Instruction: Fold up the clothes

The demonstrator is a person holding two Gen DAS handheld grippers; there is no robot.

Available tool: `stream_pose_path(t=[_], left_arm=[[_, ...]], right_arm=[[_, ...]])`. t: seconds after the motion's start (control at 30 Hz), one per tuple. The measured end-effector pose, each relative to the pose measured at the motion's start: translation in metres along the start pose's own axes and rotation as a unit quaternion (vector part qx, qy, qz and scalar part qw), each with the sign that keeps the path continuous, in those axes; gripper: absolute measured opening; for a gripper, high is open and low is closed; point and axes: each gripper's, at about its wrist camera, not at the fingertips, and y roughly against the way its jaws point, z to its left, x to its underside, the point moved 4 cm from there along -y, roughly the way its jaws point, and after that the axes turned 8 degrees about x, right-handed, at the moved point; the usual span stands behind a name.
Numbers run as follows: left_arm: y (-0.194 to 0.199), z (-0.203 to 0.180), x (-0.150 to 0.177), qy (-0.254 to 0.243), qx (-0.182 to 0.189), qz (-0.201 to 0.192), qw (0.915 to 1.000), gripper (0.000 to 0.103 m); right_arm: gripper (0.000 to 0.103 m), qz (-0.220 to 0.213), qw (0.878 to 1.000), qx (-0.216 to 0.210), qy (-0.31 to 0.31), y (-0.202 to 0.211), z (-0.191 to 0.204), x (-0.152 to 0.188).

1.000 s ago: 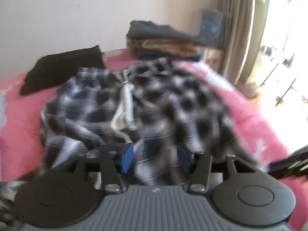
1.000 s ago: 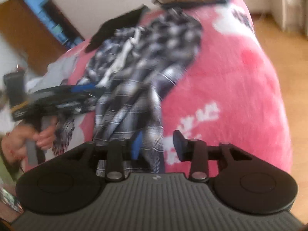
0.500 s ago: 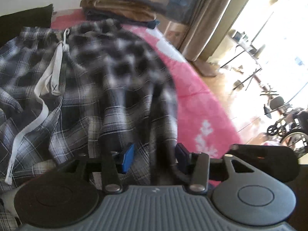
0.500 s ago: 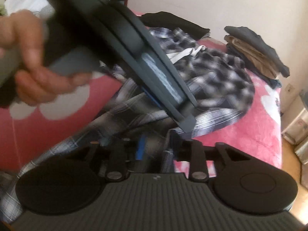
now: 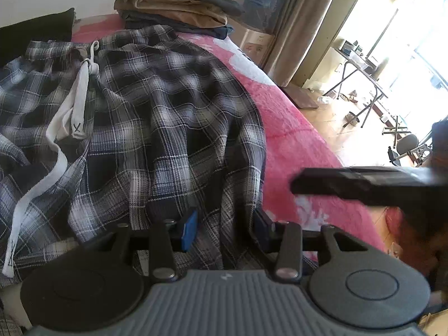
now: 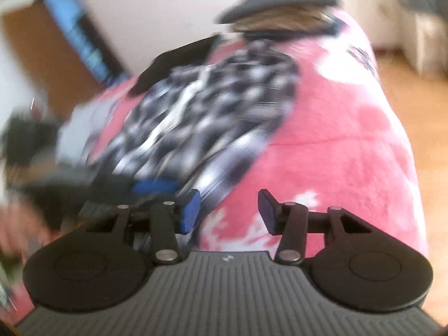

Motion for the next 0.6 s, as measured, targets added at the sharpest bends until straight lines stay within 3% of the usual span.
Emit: stream_pose_path(t=[0.17, 0.33, 0.43, 0.6], left_arm=[[0.0, -0.001, 0.004, -0.015, -0.006, -0.005, 0.9999, 0.043], [-0.001, -0.003, 0.007, -0.027, -0.01, -0.01, 0.9995, 0.043], [0.004, 0.001, 0.005, -0.013, 0.0, -0.015, 0.9998, 0.044], [0.023, 0.013, 0.0, 0.017, 0.022, -0.036, 0.999, 0.045]], right_arm=[[0.029, 0.007, 0.997, -0.024, -0.066, -0.035, -0.017, -0.001], [0.01, -0.004, 0.997, -0.035, -0.071, -0.05, -0.012, -0.006], [0.0, -0.008, 0.997, -0.025, -0.072, -0.048, -0.011, -0.007], [0.0, -0.031, 0.999, 0.039, -0.018, -0.016, 0.0, -0.016]])
